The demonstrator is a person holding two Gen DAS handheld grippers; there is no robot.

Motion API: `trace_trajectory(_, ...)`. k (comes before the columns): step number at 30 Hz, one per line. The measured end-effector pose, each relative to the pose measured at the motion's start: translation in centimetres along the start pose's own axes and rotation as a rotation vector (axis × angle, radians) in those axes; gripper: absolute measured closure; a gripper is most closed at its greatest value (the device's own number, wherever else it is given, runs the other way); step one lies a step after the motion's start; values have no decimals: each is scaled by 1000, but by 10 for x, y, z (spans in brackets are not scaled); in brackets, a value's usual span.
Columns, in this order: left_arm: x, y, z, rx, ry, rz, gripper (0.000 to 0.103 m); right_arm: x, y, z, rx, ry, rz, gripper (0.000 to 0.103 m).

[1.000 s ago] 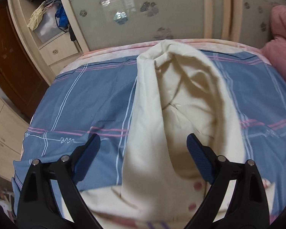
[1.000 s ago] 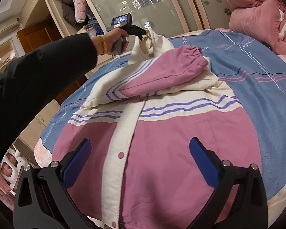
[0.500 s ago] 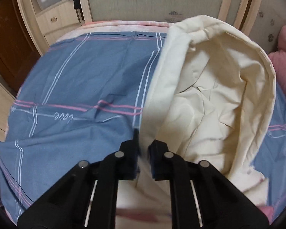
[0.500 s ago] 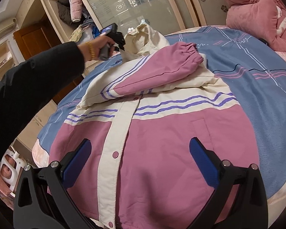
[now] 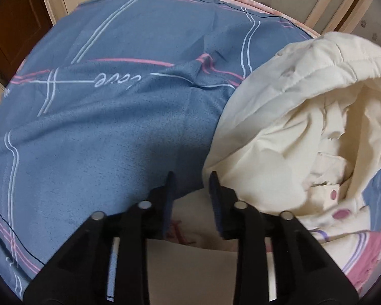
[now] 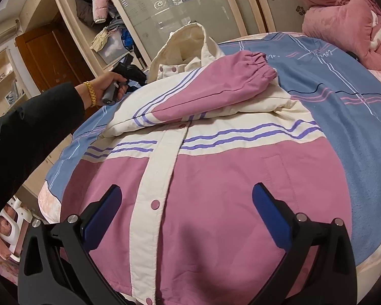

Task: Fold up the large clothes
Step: 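Fold the hood down onto the folded sleeves, open the left tool, then reach the right tool to the white hood and grasp it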

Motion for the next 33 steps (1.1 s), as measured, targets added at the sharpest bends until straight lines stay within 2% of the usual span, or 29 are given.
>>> trace_trajectory(1, -4, -1, 2, 19, -69, -23, 31, 1, 0, 3, -10, 3, 1, 1)
trace_trajectory(3, -15, -5, 10, 60, -213, -78, 2, 4, 1, 5, -18, 11, 7, 1)
trace_trajectory(5, -25, -6, 8, 93, -198, -95, 2, 6, 0, 3, -6, 14, 9, 1)
trace_trajectory(7, -37, -5, 8, 79, -168, -100, 2, 8, -1, 1, 6, 17, 12, 1)
trace_trajectory(9, -67, 0, -5, 69, -130, -168, 2, 8, -2, 1, 5, 20, 3, 1)
trace_trajectory(10, -92, 8, -19, 91, -76, -231, 2, 8, -3, 1, 2, 26, -2, 1)
trace_trajectory(11, -108, 17, -32, 113, -54, -271, 2, 8, -3, 0, 0, 33, -7, 1)
trace_trajectory(13, -152, 55, -63, 197, 10, -376, 2, 8, -4, -3, 5, 49, -18, 1)
trace_trajectory(15, -174, 95, -85, 246, 77, -422, 2, 10, -4, -6, 0, 85, -33, 1)
trace_trajectory(16, -186, 130, -94, 259, 128, -446, 2, 10, -4, -8, 0, 101, -35, 1)
trace_trajectory(18, -198, 172, -102, 276, 195, -471, 2, 8, -6, -10, 2, 123, -55, 1)
trace_trajectory(21, -202, 238, -106, 307, 221, -521, 2, 6, -10, -11, -17, 174, -95, 1)
trace_trajectory(24, -188, 272, -105, 410, 160, -537, 2, 9, -19, -8, -37, 211, -101, 1)
trace_trajectory(25, -188, 280, -100, 427, 128, -572, 2, 10, -27, -6, -50, 231, -116, 1)
trace_trajectory(27, -188, 285, -96, 404, 155, -581, 2, 13, -48, 4, -99, 248, -142, 1)
trace_trajectory(28, -187, 283, -97, 392, 212, -561, 2, 17, -66, 11, -129, 254, -163, 1)
trace_trajectory(30, -191, 285, -101, 385, 252, -558, 2, 29, -104, 24, -168, 259, -193, 1)
trace_trajectory(33, -195, 280, -99, 392, 227, -588, 2, 65, -175, 43, -188, 250, -210, 1)
Point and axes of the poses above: each gripper's, at about its wrist camera, not at the fingertips, and x roughly the way its jaws point, z to its left, y to its underside, the point moved 7 cm from there along x, roughly the way its jaws point, and after that the axes turned 15 degrees about y, right-handed, at the moved point
